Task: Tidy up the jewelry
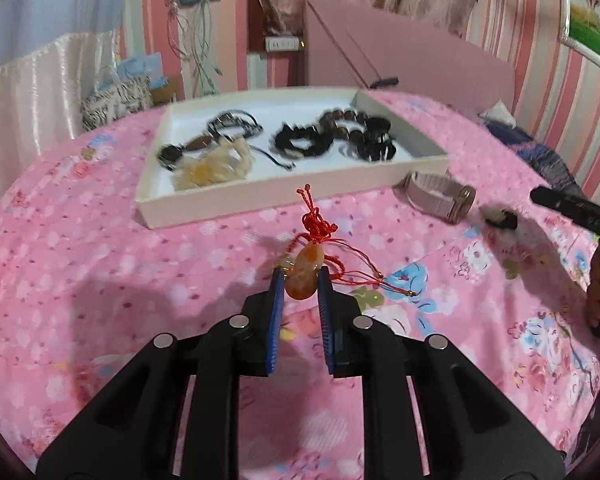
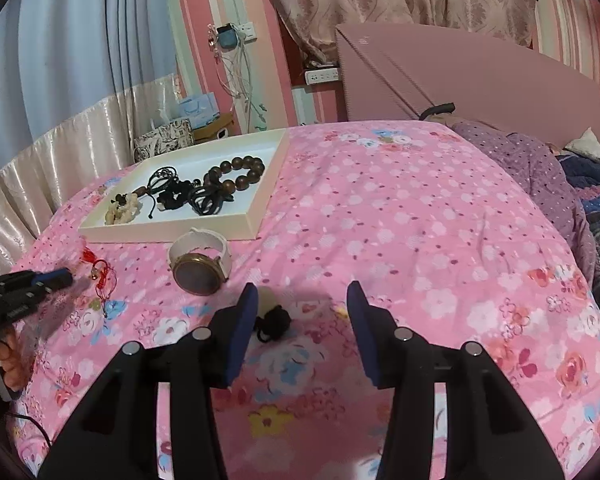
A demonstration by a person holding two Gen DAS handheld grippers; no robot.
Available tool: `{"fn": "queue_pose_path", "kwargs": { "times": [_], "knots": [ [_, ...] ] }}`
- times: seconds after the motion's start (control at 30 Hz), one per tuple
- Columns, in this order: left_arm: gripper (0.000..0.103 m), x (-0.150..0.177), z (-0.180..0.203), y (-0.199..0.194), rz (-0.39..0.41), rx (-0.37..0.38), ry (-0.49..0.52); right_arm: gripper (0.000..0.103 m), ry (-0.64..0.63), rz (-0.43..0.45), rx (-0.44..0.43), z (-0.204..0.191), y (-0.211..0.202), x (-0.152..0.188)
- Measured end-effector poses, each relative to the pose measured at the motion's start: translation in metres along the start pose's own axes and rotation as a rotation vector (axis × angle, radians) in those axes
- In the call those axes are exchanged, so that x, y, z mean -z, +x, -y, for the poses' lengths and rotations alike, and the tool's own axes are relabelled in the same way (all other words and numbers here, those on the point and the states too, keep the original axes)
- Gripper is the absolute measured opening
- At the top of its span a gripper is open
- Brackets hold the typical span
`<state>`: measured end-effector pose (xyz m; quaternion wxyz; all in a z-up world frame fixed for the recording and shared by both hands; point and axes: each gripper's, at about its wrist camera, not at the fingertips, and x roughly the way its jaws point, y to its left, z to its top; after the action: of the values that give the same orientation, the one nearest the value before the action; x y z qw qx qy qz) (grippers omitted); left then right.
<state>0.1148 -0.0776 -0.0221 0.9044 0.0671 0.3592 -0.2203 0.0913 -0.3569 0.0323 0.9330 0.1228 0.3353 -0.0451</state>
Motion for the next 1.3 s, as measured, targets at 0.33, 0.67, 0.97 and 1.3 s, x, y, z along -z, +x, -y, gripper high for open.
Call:
{"fn": "queue_pose_path", "kwargs": {
  "times": [0.33, 0.67, 0.97, 1.3],
  "knots": [
    [0.015, 0.018, -0.04, -0.022, 0.02, -0.057, -0.064, 0.047, -0.056, -0.064, 0.006, -0.017, 0.014, 0.007],
    [0.015, 0.024, -0.059, -0.024, 0.022, -0.052, -0.099, 0.023, -0.111, -0.173, 0.013, -0.035, 0.047, 0.009],
    [0.015, 0.015, -0.052, -0.022, 0.019, -0.065, -0.08, 0.021, -0.037, -0.045, 0.052, -0.025, 0.02, 0.009],
    [0.015, 0.004, -0.051, -0.026, 0.032, -0.095, -0.079, 0.021, -0.059, -0.01, 0.087, -0.029, 0.016, 0.008]
  ]
}}
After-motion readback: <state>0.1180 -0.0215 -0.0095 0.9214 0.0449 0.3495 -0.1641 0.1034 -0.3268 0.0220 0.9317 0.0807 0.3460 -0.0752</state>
